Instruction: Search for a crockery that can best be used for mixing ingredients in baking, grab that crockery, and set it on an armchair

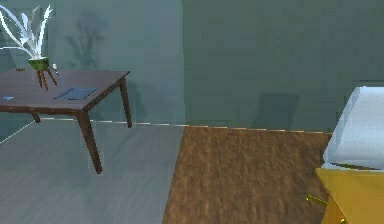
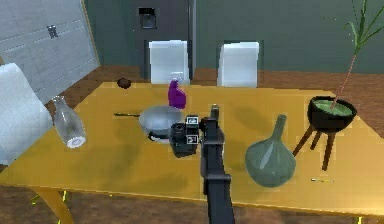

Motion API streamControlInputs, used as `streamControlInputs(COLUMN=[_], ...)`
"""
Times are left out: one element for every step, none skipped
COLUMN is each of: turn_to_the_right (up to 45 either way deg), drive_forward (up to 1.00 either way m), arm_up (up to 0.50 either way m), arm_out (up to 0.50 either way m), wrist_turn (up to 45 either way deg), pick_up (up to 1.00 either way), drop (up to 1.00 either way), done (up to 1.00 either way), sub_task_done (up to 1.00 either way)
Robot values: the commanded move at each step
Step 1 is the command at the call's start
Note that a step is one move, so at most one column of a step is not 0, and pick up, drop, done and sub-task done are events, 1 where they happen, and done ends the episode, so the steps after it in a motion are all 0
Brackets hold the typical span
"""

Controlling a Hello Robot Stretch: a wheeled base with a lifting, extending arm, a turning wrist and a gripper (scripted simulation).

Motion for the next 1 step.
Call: streamControlInputs(turn_to_the_right=[0.0], drive_forward=[0.0], arm_up=[0.18], arm_out=[0.0], wrist_turn=[0.0], pick_up=[0.0], drop=[0.0], done=[0.0], sub_task_done=[0.0])
